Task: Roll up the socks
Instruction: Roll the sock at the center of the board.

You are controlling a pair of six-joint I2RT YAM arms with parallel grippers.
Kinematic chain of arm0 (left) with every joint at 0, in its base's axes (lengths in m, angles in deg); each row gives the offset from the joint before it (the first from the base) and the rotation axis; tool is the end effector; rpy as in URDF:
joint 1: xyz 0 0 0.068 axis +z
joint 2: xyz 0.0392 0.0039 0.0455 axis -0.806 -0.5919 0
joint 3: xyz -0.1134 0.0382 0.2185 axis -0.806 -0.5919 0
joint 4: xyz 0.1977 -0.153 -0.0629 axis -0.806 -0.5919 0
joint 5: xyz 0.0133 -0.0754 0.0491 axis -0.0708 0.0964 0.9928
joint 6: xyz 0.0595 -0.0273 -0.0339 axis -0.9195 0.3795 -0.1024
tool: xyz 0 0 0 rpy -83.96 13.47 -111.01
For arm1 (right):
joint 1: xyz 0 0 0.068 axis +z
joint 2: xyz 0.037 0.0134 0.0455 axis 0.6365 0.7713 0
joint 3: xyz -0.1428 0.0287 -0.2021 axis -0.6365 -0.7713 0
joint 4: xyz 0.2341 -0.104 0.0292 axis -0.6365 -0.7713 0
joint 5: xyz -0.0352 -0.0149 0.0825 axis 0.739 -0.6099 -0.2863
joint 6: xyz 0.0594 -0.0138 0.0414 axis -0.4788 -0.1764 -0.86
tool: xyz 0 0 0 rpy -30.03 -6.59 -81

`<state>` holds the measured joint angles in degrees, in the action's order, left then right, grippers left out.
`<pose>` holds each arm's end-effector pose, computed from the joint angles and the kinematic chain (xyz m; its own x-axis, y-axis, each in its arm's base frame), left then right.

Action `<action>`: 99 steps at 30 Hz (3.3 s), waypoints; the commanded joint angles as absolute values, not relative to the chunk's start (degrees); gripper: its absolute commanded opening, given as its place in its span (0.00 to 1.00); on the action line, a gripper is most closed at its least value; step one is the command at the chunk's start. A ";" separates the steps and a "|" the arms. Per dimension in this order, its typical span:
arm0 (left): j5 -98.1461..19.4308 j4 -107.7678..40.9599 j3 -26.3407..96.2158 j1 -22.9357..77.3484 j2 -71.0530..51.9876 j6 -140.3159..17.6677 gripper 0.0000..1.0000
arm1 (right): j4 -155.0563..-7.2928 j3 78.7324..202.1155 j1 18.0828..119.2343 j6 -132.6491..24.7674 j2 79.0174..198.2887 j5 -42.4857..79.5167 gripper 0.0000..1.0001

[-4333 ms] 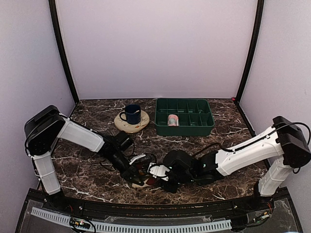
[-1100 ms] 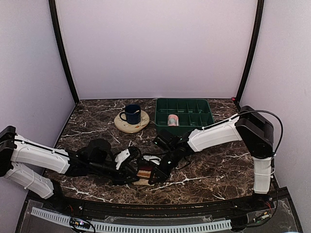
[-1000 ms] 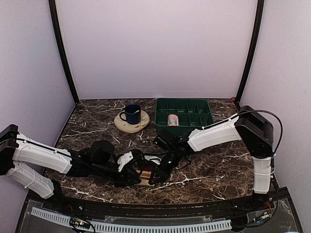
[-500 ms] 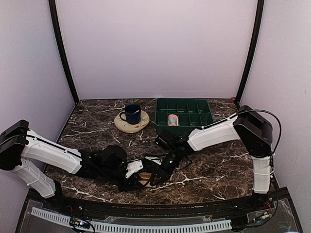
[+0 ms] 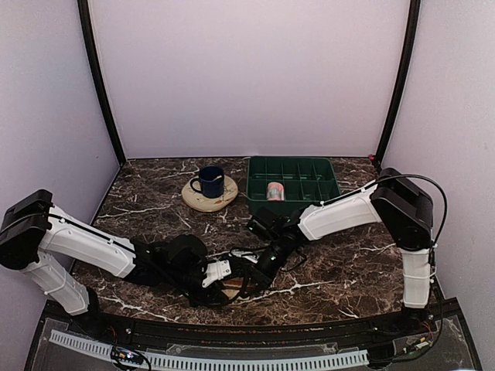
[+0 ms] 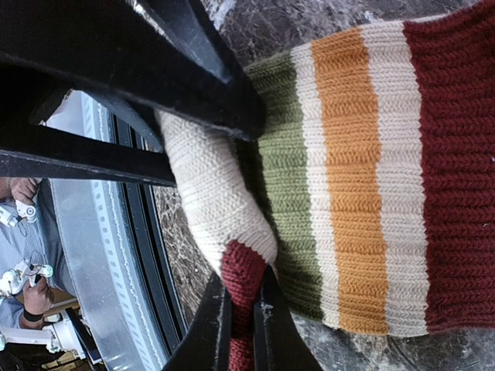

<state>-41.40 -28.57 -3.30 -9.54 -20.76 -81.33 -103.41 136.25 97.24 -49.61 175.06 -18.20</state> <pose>0.1223 -0.2672 0.1007 -0.1819 0.6814 -0.7089 0.9719 0.2341 -0.0244 0.1686 0.3474 0.0840 -0.5298 -0.7804 -0.3321 -0.7169 0.2028 0.6670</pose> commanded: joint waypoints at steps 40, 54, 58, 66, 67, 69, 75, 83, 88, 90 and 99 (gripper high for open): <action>-58.68 -38.65 3.77 -2.23 -30.87 -77.30 0.00 | -84.46 119.32 89.64 -62.22 162.68 -14.17 0.31; -63.49 -38.60 2.52 1.92 -31.88 -71.15 0.00 | -76.75 110.06 94.11 -59.77 150.56 7.33 0.31; -65.71 -39.75 3.29 2.91 -33.43 -71.00 0.00 | -76.88 108.87 99.78 -56.15 148.36 17.32 0.31; -70.82 -41.50 4.47 5.10 -36.18 -70.40 0.00 | -77.29 108.94 109.27 -48.82 146.27 30.09 0.38; -71.60 -41.83 4.73 5.44 -36.81 -70.32 0.00 | -77.58 109.36 110.08 -48.06 146.65 30.58 0.39; -72.80 -42.36 5.22 5.70 -37.97 -70.27 0.00 | -78.61 110.52 111.61 -46.46 147.63 31.56 0.39; -75.41 -42.21 5.40 6.15 -39.04 -69.89 0.00 | -80.25 114.05 116.42 -42.12 152.66 35.40 0.42; -77.36 -42.61 5.75 6.51 -40.05 -70.00 0.00 | -80.65 117.67 118.71 -37.69 157.03 40.02 0.44; -78.10 -42.80 5.80 6.51 -40.64 -70.11 0.00 | -80.77 119.19 118.83 -35.26 158.85 41.37 0.45; -78.20 -42.79 5.88 6.50 -40.65 -70.18 0.00 | -80.84 119.44 118.81 -34.47 159.72 41.83 0.45; -78.43 -43.23 6.16 6.68 -40.98 -70.35 0.00 | -80.37 118.87 118.81 -33.42 160.91 40.29 0.43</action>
<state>-81.86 -36.66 7.26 6.72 -38.53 -70.07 -81.05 118.35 118.29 -34.15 160.22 40.57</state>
